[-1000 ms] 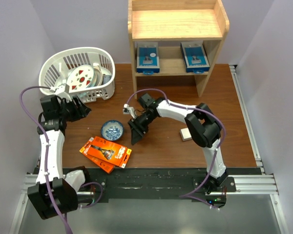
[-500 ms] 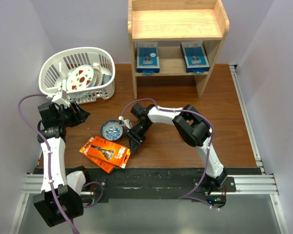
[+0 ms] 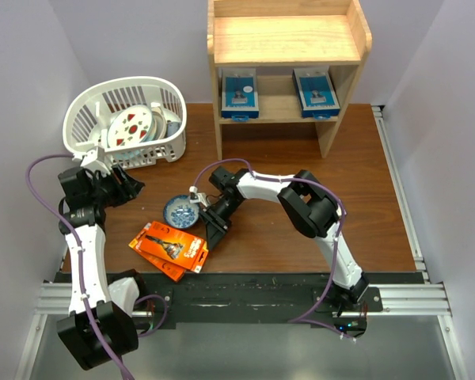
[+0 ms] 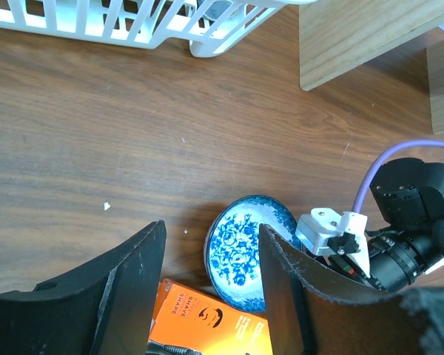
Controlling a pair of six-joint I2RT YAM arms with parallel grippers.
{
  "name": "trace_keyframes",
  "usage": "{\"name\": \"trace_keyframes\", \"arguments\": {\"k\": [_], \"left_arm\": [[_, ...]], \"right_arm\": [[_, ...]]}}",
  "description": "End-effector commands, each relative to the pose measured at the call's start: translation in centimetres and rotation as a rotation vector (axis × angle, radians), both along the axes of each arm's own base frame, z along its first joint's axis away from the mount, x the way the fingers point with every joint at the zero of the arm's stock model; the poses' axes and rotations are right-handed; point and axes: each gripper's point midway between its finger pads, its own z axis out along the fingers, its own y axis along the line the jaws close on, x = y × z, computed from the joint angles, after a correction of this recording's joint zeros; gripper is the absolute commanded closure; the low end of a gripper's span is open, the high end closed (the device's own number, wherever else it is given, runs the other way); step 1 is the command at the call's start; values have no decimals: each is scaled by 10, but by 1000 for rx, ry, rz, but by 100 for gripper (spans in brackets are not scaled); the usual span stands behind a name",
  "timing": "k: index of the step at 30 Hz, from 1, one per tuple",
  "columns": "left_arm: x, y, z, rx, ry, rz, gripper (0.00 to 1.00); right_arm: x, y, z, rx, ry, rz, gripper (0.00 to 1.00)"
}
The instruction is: Place and organize the shaving razors onto the shelf
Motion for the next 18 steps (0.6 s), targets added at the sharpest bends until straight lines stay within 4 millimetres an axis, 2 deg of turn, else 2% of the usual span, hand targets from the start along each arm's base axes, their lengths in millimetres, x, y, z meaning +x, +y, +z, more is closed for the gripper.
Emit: {"name": "trace_keyframes", "arguments": {"k": [1,9,12,13,16,18], "left_arm": [[2,-1,8,-5,-42,-13,43],[3,1,4,-31,-37,3,43],[4,1,6,-32,-43,1,43],[5,2,5,-34,-42,3,43],[6,1,6,-39,-45,0,43],[8,2,7,-39,-54,0,43]], "right_arm": [[4,20,27,106,30,-3,54],[8,30,11,42,26,-52,61],[6,34,11,48,24,-43,71],[5,35,13,54,22,-38,79],[5,35,19,71,13,-28,90],[4,31,29,80,2,-16,94]]}}
